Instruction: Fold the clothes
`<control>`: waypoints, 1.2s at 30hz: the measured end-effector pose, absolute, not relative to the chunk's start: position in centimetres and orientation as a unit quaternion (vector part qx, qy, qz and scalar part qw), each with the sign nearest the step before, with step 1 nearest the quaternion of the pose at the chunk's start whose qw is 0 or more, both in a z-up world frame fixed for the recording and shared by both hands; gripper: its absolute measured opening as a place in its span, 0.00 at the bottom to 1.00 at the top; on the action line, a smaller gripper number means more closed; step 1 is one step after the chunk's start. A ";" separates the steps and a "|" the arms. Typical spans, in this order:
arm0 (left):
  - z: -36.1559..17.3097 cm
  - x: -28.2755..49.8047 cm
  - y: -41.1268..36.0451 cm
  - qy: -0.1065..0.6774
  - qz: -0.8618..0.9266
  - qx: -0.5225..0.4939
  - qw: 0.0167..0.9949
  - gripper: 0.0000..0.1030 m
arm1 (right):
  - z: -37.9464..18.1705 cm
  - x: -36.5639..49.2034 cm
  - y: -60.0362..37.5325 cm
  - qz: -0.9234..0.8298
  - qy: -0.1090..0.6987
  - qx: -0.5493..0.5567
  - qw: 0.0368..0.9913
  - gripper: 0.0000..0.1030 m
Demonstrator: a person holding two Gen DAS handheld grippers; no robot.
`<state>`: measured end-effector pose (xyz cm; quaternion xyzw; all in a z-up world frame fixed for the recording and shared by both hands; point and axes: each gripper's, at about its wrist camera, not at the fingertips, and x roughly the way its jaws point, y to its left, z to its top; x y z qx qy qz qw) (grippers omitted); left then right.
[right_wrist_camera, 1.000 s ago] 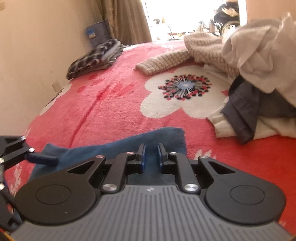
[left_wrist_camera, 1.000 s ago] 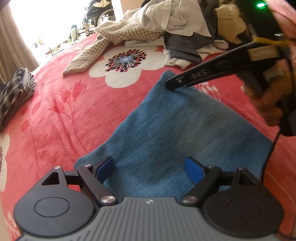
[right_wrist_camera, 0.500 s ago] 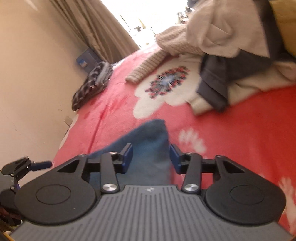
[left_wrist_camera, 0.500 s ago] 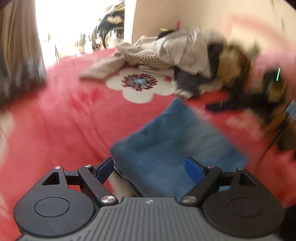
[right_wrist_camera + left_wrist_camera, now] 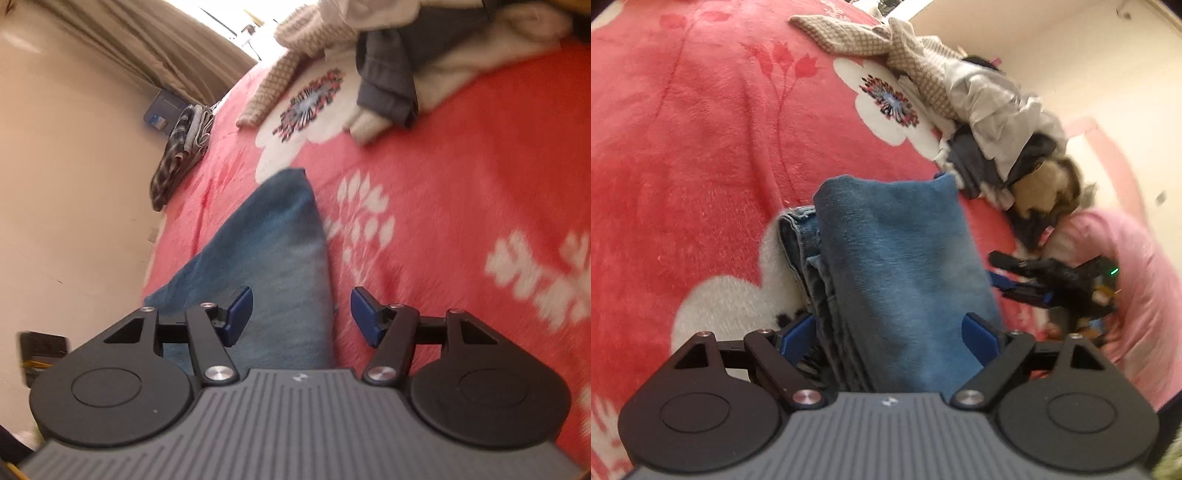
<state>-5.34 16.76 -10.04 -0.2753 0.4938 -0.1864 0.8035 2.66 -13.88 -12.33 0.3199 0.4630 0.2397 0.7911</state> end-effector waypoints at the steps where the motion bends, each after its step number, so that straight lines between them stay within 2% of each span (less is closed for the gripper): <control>1: -10.4 -5.0 16.4 0.498 -0.188 -0.268 0.803 0.84 | -12.5 2.6 -13.8 0.242 0.467 0.327 0.785 0.59; 8: -13.4 -3.7 16.1 0.513 -0.197 -0.288 0.784 0.85 | -12.9 2.1 -13.4 0.250 0.480 0.324 0.776 0.61; 27: -14.8 -0.3 15.1 0.477 -0.217 -0.302 0.796 0.88 | -12.9 3.6 -13.2 0.257 0.462 0.327 0.783 0.66; 36: -15.2 -2.2 14.8 0.474 -0.258 -0.300 0.787 0.90 | -14.0 6.7 -13.0 0.276 0.451 0.332 0.781 0.66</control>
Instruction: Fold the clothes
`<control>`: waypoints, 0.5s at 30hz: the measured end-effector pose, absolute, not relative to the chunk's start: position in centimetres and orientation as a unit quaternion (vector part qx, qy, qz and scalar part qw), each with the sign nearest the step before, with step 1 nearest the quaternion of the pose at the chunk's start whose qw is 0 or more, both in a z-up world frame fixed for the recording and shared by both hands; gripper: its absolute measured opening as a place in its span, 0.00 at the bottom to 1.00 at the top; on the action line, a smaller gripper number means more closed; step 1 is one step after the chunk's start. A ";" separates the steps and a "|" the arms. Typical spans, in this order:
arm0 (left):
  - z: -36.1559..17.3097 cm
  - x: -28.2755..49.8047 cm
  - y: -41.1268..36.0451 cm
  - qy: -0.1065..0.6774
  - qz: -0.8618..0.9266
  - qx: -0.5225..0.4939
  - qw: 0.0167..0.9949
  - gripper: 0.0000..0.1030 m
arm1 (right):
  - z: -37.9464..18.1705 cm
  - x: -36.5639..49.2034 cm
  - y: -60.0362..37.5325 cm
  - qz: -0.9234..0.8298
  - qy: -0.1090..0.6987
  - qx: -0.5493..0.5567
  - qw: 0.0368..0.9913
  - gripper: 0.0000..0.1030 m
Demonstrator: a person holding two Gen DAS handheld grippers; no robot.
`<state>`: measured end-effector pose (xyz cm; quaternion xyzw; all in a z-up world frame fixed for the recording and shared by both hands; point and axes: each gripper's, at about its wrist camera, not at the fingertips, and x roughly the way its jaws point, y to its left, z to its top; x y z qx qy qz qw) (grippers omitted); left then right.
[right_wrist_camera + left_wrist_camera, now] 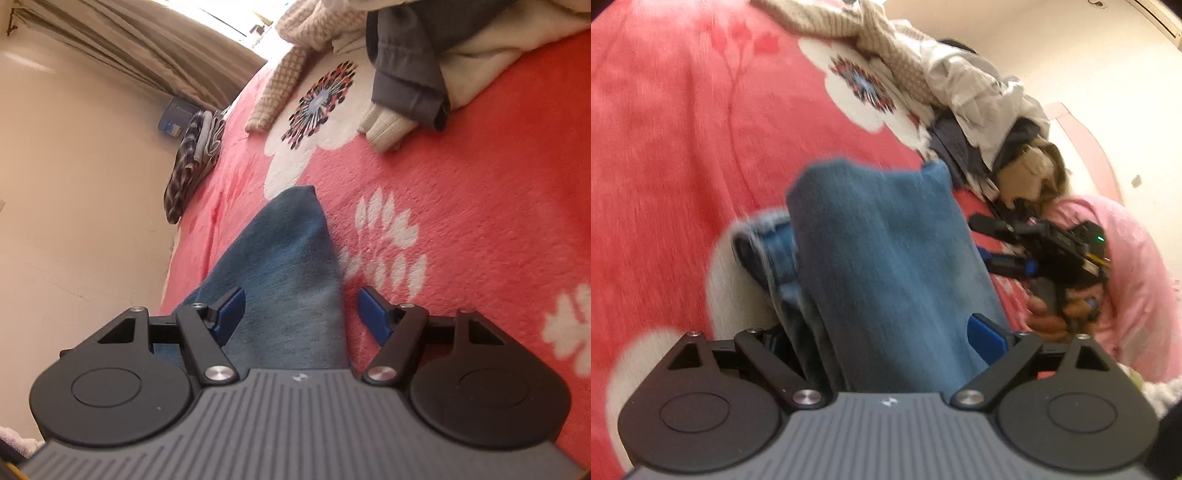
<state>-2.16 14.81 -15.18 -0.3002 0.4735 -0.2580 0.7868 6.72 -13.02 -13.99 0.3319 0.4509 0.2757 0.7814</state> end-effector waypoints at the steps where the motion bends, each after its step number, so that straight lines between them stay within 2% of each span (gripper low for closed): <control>1: -15.3 -2.6 14.8 0.476 -0.264 -0.308 0.780 0.90 | -13.9 6.6 -13.0 0.280 0.451 0.327 0.782 0.66; 3: -15.6 -3.4 14.6 0.476 -0.268 -0.318 0.775 0.90 | -14.0 6.4 -13.0 0.288 0.452 0.324 0.779 0.66; 7: -15.5 -3.4 13.6 0.479 -0.275 -0.315 0.771 0.96 | -14.1 6.5 -13.2 0.296 0.454 0.334 0.771 0.66; 15: -15.8 -3.2 14.0 0.482 -0.270 -0.327 0.767 0.92 | -14.2 5.7 -12.8 0.329 0.479 0.336 0.741 0.66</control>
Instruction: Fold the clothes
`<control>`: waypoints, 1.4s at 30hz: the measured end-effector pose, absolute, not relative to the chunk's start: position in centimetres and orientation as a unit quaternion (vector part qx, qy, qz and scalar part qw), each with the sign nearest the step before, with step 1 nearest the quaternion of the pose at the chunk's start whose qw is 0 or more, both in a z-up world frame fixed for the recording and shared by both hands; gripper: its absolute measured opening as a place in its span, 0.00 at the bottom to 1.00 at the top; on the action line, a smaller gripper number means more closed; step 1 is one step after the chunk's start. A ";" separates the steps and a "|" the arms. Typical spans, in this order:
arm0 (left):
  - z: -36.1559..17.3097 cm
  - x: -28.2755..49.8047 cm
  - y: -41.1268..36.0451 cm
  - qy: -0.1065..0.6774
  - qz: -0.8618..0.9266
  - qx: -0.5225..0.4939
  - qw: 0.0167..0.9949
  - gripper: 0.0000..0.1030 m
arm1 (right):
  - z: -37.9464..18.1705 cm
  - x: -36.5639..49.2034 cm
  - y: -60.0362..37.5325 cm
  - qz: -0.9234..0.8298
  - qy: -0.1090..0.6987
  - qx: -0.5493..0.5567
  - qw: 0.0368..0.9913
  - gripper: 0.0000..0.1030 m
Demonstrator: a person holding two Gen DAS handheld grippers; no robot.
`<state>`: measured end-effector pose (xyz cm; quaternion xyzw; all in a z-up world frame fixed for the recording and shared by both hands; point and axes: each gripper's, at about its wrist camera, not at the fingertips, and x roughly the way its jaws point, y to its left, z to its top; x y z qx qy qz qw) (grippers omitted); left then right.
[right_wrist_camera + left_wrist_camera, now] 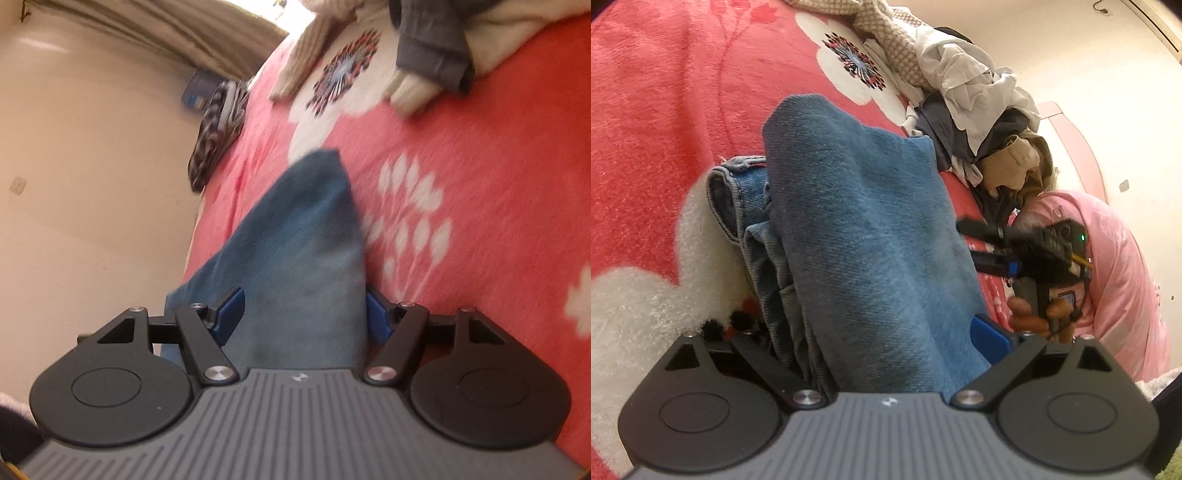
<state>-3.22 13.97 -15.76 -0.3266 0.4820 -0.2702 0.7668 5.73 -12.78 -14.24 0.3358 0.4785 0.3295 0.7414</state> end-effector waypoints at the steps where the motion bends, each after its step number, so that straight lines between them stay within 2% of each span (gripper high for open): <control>1: -15.8 -3.2 14.0 0.482 -0.270 -0.328 0.766 0.92 | -14.3 5.2 -12.7 0.335 0.486 0.336 0.734 0.66; 8: -16.1 -3.1 14.3 0.477 -0.263 -0.340 0.767 0.91 | -14.4 2.0 -12.4 0.370 0.519 0.333 0.695 0.67; 14: -15.6 -2.8 14.1 0.485 -0.268 -0.342 0.759 0.92 | -15.4 1.7 -12.5 0.377 0.521 0.352 0.680 0.67; 18: -16.8 -2.5 15.4 0.480 -0.275 -0.397 0.732 0.91 | -16.0 1.4 -12.5 0.381 0.515 0.353 0.682 0.65; 23: -16.3 -1.6 14.2 0.486 -0.266 -0.373 0.744 0.90 | -16.1 1.2 -12.7 0.381 0.513 0.354 0.683 0.64; 27: -16.4 -1.5 14.8 0.472 -0.280 -0.401 0.734 0.90 | -16.3 1.0 -13.1 0.376 0.508 0.368 0.683 0.63; 31: -17.4 -1.0 14.6 0.482 -0.280 -0.389 0.734 0.83 | -16.5 1.0 -13.1 0.373 0.503 0.380 0.681 0.63; 36: -17.2 -0.6 13.9 0.483 -0.274 -0.377 0.741 0.83 | -16.9 2.6 -12.9 0.366 0.507 0.396 0.673 0.63; 41: -16.7 -1.0 13.4 0.487 -0.246 -0.361 0.756 0.67 | -16.8 2.5 -12.8 0.373 0.500 0.377 0.685 0.62; 42: -16.5 -1.0 13.3 0.489 -0.240 -0.356 0.759 0.66 | -16.5 2.2 -12.6 0.373 0.499 0.363 0.693 0.58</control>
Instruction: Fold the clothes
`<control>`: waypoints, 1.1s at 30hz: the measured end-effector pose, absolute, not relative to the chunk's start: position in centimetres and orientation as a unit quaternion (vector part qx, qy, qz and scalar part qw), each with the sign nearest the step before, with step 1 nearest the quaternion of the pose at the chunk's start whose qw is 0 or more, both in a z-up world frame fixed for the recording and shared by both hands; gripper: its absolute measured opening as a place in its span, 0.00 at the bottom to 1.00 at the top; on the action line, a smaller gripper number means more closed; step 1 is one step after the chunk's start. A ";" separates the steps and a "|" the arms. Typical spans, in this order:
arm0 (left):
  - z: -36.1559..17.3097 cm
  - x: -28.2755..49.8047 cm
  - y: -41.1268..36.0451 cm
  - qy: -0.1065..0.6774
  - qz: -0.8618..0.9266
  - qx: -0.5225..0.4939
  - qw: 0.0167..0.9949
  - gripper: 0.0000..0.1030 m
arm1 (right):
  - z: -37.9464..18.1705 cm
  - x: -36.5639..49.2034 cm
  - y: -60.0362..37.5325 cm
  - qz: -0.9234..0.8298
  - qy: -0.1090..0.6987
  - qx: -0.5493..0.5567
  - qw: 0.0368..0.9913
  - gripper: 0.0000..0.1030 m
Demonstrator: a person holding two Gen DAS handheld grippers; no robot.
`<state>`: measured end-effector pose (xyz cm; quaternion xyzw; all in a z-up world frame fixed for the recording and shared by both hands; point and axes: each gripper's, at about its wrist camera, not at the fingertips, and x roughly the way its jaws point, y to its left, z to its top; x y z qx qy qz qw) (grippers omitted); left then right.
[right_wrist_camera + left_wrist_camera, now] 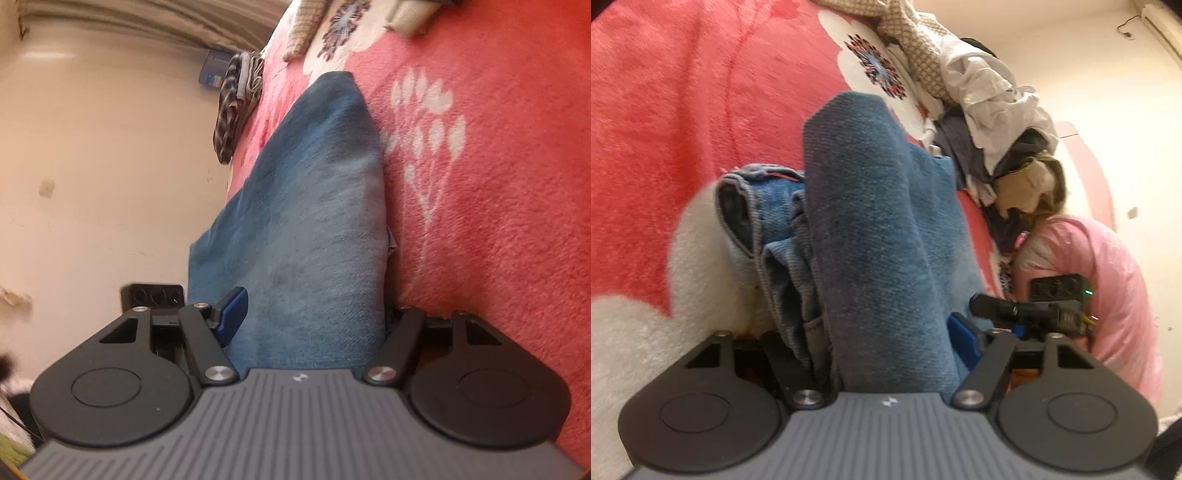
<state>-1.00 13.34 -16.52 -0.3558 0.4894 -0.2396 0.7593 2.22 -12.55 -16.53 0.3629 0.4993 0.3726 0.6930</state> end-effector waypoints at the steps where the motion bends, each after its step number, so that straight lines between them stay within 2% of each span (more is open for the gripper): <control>1: -16.3 -1.1 13.2 0.491 -0.235 -0.349 0.763 0.63 | -16.3 2.0 -12.3 0.370 0.499 0.349 0.702 0.55; 6: -14.0 -1.2 12.7 0.493 -0.218 -0.298 0.788 0.55 | -14.8 1.2 -11.6 0.346 0.494 0.319 0.731 0.43; 12: -12.5 -0.4 13.1 0.495 -0.214 -0.260 0.801 0.55 | -14.3 0.0 -11.0 0.336 0.490 0.338 0.730 0.42; 17: -12.8 -0.6 12.4 0.484 -0.248 -0.265 0.796 0.70 | -16.7 0.2 -11.3 0.326 0.495 0.372 0.715 0.40; 23: -15.2 0.1 13.1 0.512 -0.239 -0.283 0.775 0.69 | -16.7 0.6 -11.5 0.333 0.499 0.370 0.710 0.38; 28: -14.9 0.2 12.5 0.515 -0.234 -0.260 0.782 0.69 | -16.7 0.5 -11.7 0.334 0.499 0.376 0.706 0.38; 33: -14.2 -0.2 11.8 0.516 -0.209 -0.237 0.796 0.64 | -16.0 0.4 -11.3 0.322 0.502 0.366 0.715 0.39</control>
